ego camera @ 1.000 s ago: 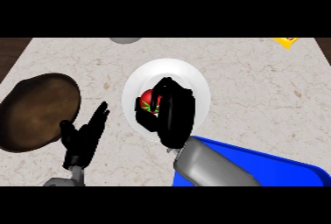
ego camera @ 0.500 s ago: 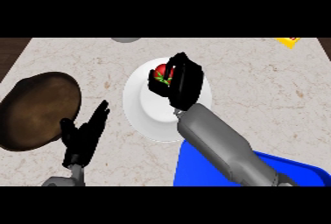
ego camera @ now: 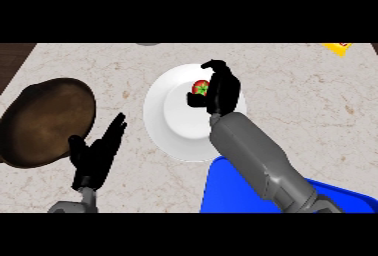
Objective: Pick the tomato from the tray and place it in the plate
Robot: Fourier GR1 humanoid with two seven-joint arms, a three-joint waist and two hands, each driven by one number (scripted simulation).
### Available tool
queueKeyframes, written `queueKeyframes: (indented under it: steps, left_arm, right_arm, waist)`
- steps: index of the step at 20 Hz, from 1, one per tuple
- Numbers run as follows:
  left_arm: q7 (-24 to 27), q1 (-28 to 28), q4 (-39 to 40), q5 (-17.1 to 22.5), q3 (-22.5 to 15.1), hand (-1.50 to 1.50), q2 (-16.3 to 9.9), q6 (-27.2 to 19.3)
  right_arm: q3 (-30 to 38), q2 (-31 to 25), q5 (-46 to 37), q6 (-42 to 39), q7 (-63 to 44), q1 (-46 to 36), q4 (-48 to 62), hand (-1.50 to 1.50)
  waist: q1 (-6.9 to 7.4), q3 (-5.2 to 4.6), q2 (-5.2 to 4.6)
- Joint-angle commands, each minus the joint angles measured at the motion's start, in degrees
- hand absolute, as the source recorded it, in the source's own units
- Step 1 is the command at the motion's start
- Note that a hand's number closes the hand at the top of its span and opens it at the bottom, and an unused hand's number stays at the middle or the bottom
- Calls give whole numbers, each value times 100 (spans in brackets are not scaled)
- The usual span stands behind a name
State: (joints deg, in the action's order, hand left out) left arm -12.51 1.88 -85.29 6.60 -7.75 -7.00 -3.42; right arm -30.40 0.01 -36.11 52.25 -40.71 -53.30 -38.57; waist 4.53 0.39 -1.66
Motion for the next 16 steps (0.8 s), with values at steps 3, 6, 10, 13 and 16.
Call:
queueKeyframes:
  steps: [3,6,10,13,16]
  left_arm:
    - [-15,-151,237,-2,-108,0,59,105]
    - [48,-5,319,46,137,0,-63,87]
    - [-154,-83,140,2,-89,0,152,-7]
    - [-166,87,290,61,121,0,48,16]
    - [-29,-163,372,39,193,0,15,9]
  right_arm:
    - [368,-1,1273,-250,1693,116,18,-150]
    - [796,-1,1656,52,2691,225,-171,-150]
    - [1192,-1,2462,373,3576,396,-446,-150]
    - [1745,-1,3086,14,4319,516,-479,-150]
    - [2026,-1,3660,-634,4971,880,-589,-150]
  waist:
    - [78,-17,-46]
    - [-5,-13,-55]
    - [25,-11,-13]
    - [-166,-21,35]
    - [-274,-27,90]
